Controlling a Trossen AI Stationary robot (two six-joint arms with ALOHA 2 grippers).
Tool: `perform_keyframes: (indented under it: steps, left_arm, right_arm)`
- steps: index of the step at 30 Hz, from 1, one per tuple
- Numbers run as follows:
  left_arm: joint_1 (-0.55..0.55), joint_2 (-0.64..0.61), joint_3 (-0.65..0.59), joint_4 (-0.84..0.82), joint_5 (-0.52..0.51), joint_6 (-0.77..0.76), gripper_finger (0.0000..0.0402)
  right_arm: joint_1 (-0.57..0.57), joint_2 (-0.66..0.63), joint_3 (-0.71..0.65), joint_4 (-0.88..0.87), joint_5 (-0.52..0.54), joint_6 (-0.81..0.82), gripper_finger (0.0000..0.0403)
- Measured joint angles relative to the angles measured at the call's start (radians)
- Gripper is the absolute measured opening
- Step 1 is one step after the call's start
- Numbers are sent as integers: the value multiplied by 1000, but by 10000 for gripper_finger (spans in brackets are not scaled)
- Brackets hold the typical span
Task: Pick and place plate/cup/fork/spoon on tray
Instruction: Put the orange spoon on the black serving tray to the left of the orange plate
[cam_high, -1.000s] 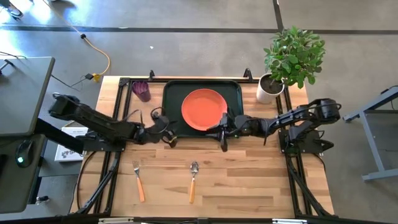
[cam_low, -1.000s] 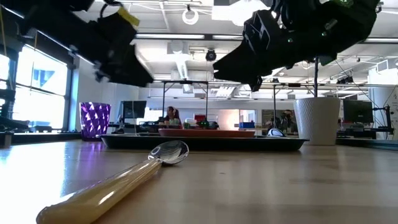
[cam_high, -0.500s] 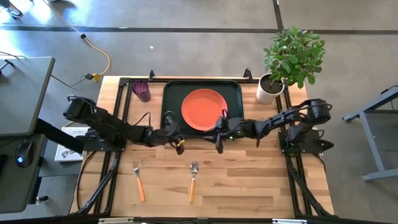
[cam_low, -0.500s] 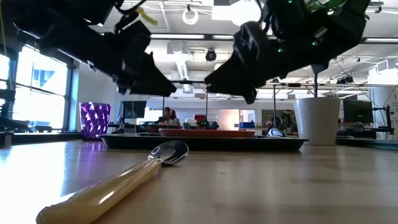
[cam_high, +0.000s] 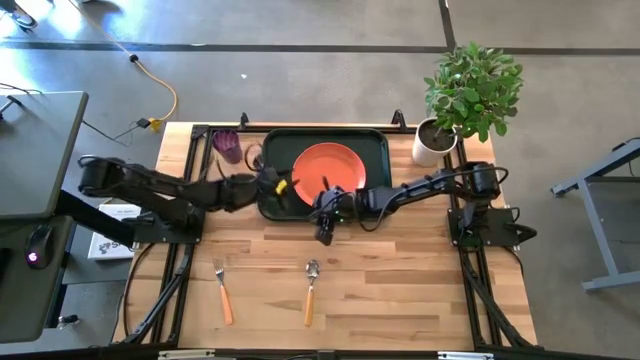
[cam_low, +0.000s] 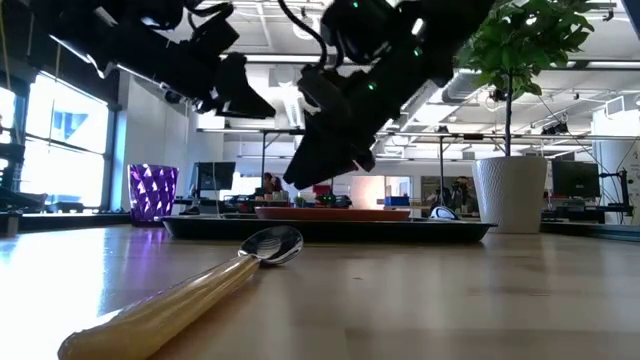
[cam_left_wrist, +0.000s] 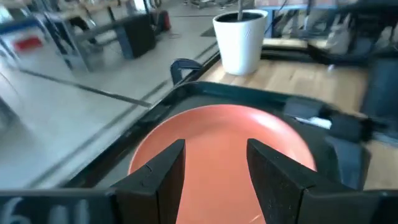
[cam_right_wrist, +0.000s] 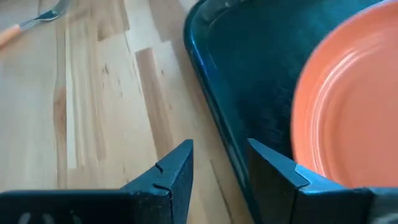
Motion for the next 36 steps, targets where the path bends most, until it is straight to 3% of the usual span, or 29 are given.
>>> perform_keyframes:
  steps: [2,4,6,8,18,22,26,36]
  left_arm:
    - [13,-44,0,-61,109,-42,163]
    - [-1,-67,-13,-83,217,-54,163]
    - [-29,-67,-42,-64,249,-43,163]
    - [-57,-67,-84,-21,232,-35,163]
    - [-152,-68,-256,359,205,-69,163]
    - [-220,-71,-302,437,110,-17,163]
    - [-290,-70,-322,475,-37,48,157]
    - [-302,-70,-316,505,-51,132,137]
  right_arm:
    - [20,0,9,-15,-22,4,138]
    - [34,1,9,-26,-135,26,138]
    - [49,1,9,-42,-254,56,138]
    - [73,1,9,-52,-281,79,138]
    - [121,1,9,-55,-86,214,138]
    - [123,1,9,-64,-2,275,138]
    - [131,1,8,-68,2,308,138]
    - [163,1,8,-67,4,378,138]
